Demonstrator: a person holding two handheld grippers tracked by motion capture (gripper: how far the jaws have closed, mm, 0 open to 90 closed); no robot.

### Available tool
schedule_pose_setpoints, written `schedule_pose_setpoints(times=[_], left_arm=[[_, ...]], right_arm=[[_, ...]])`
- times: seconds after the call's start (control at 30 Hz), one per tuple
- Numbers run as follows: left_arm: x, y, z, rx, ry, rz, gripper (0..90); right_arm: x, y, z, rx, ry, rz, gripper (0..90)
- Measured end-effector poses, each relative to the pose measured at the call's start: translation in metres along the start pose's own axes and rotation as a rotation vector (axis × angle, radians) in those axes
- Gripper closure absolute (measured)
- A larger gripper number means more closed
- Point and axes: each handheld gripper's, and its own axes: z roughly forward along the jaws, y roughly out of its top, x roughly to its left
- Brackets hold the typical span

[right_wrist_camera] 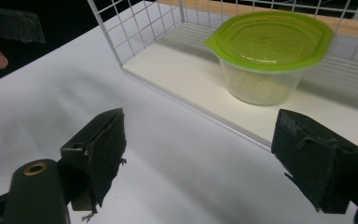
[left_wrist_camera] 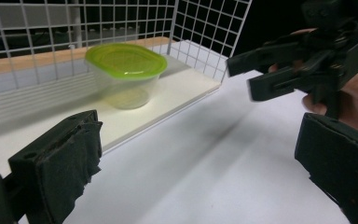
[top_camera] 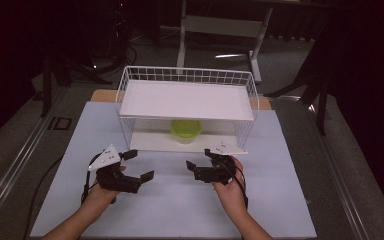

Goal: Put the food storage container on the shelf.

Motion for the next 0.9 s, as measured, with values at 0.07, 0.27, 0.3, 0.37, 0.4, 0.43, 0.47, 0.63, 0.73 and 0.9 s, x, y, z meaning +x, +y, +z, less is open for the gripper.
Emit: schedule_pose_setpoints(times=[0.07,0.27,0.3,0.37,0.4,0.43,0.47,0.63,0.73,0.9], left_arm=[[0.002,-0.001,-0.004,0.002,0.004,-0.007,1.5],[0.003,-0.005,-0.018,-0.004,0.009,-0.016,1.4],[0.004,-0.006,-0.020,-0.004,0.011,-0.020,1.4],[0.004,-0.009,-0.024,-0.007,0.015,-0.022,1.4],[0.004,-0.010,-0.025,-0.006,0.018,-0.027,1.4],[0.004,-0.011,-0.027,-0.008,0.019,-0.031,1.4],[0.005,-0.012,-0.028,-0.010,0.020,-0.035,1.4],[0.001,-0.016,-0.033,-0.001,0.016,-0.030,1.4],[0.000,-0.018,-0.037,0.002,0.012,-0.033,1.4],[-0.003,-0.024,-0.041,0.026,0.008,-0.014,1.4]], right_arm=[[0.001,-0.002,-0.005,-0.007,0.009,-0.010,17.4],[0.002,-0.010,-0.020,-0.002,0.011,-0.047,17.2],[0.002,-0.011,-0.023,0.000,0.013,-0.044,16.9],[0.000,-0.015,-0.028,0.001,0.013,-0.039,16.9],[0.000,-0.016,-0.030,0.004,0.011,-0.035,16.9],[-0.001,-0.018,-0.032,-0.002,0.014,-0.031,17.0],[-0.002,-0.019,-0.034,-0.006,0.015,-0.032,17.1],[-0.005,-0.024,-0.046,-0.015,0.011,-0.050,17.2],[-0.005,-0.028,-0.052,-0.012,0.019,-0.067,17.1],[-0.004,-0.033,-0.061,-0.004,0.014,-0.073,17.1]])
